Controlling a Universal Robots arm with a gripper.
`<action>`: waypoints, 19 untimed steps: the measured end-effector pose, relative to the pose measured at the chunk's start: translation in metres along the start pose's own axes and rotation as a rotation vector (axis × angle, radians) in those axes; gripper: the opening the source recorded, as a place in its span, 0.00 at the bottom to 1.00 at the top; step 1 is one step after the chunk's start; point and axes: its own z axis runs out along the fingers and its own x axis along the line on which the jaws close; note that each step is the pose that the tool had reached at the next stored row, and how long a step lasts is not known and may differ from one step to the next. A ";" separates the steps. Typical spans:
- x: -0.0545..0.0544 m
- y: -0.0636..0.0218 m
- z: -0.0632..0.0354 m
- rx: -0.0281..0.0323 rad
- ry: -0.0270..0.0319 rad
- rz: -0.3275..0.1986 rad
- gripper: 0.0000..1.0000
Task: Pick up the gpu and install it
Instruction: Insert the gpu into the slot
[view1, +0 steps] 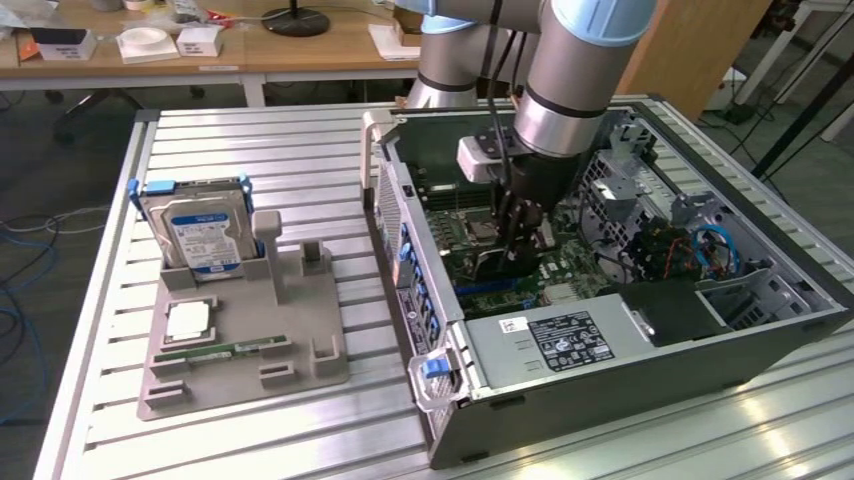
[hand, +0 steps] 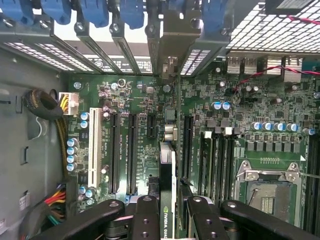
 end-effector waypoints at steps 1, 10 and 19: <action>0.000 0.0000 0.0009 -0.0001 0.0005 0.000 0.26; 0.000 0.0002 0.0031 -0.0001 0.0068 0.001 0.26; 0.000 0.0004 -0.0003 -0.0014 0.0147 0.018 0.26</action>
